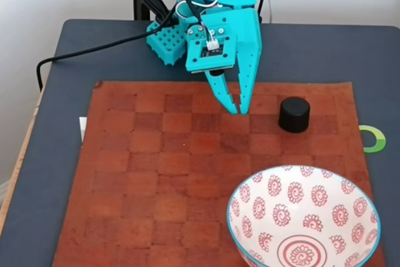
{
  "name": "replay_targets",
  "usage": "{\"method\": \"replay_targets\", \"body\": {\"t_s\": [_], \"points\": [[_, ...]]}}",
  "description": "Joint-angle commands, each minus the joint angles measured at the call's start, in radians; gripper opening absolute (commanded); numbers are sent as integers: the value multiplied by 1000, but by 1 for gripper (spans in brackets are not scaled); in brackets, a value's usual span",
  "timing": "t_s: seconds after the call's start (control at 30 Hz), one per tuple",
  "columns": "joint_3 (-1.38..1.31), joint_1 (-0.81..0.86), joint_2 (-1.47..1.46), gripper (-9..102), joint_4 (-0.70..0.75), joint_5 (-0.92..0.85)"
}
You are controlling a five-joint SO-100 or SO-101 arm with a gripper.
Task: Grasp a black cylinder and put it in the bin.
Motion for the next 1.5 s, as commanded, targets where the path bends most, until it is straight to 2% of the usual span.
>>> {"method": "replay_targets", "body": {"t_s": [0.0,0.43,0.73,1.0,1.3,1.47], "points": [[-18,-12,52,1,-9,-9],[-23,-12,52,0,-9,-9],[-123,-41,44,1,6,-9],[-256,-48,43,1,161,-2],[-359,-78,32,1,161,-9],[-456,-91,-104,1,160,-9]]}}
